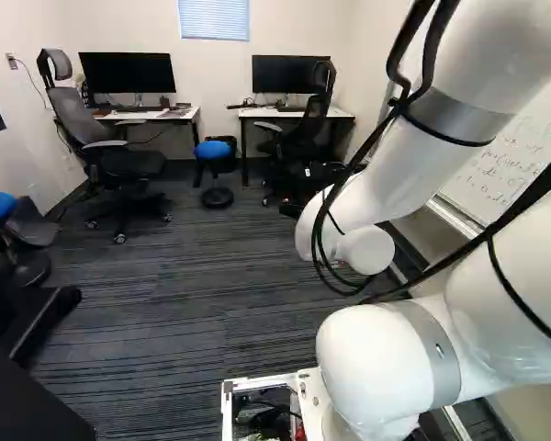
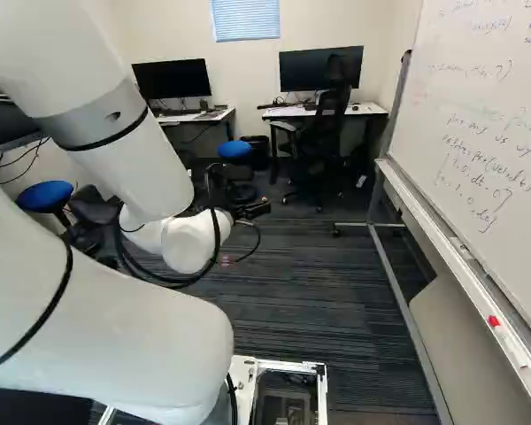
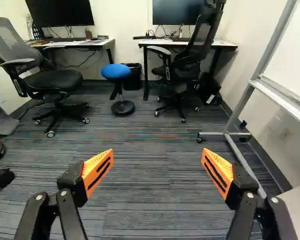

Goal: Open the door and move inside

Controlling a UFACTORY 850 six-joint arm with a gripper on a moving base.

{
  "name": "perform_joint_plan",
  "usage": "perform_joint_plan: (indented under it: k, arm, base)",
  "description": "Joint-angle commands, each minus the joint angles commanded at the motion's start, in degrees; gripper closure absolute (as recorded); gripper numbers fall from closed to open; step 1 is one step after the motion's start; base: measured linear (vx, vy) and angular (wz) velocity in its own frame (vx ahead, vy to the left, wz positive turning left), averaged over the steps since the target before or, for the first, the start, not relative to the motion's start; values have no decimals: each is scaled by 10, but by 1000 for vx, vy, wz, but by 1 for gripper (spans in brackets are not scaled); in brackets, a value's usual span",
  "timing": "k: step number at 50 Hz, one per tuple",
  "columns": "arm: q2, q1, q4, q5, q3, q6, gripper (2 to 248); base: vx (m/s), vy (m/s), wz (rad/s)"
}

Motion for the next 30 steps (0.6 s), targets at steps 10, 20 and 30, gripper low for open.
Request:
perform_joint_plan:
  k: [10, 20, 30]
  arm:
    - [0, 0, 0, 0, 0, 0, 3]
    - [0, 0, 0, 0, 0, 0, 3]
    - [0, 0, 0, 0, 0, 0, 3]
  base:
    - [205, 4, -8]
    - [196, 3, 1]
    - [194, 7, 8]
